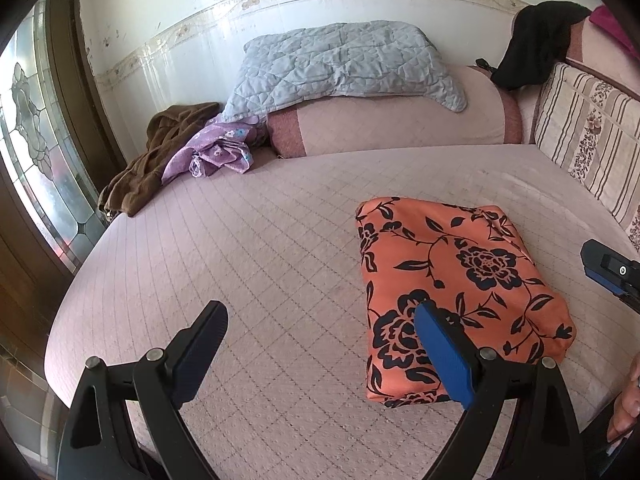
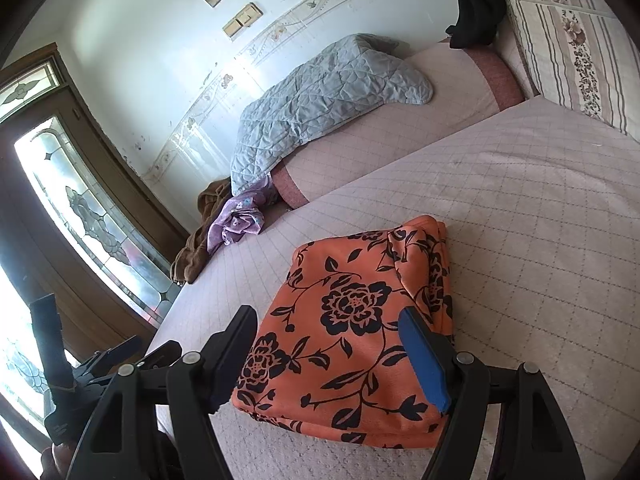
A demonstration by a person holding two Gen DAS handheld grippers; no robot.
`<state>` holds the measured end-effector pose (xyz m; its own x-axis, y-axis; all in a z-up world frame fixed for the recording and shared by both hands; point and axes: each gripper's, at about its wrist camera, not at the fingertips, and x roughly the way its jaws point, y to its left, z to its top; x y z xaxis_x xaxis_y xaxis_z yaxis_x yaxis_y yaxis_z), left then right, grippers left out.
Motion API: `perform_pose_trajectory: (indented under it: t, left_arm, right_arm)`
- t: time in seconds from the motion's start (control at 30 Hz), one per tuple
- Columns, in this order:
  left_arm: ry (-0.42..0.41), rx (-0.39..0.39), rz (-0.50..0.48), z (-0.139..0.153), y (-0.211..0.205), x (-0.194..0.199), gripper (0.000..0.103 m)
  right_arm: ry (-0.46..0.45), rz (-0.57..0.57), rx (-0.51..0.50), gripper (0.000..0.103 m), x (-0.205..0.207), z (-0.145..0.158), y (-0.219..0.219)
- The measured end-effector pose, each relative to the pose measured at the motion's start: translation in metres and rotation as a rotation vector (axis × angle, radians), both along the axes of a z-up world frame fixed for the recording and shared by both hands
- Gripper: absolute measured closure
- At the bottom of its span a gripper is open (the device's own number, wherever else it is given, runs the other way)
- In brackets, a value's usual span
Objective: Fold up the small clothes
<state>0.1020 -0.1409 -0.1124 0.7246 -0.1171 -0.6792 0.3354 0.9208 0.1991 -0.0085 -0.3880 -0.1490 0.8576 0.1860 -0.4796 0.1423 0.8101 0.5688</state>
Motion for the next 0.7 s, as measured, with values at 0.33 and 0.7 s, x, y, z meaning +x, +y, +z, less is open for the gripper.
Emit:
perform_pose_trajectory:
  t: [0.33,0.7]
  left_arm:
    - [0.01,0.011,0.01,-0.005,0.0,0.004,0.009]
    - [0.115,-0.02,-0.016,-0.021,-0.006,0.027,0.009]
  right_arm:
    - [0.0,0.003,0.001,0.027,0.0,0.0,0.0]
    - [0.027,-0.015,0.026,0.027,0.001,-0.005,-0.005]
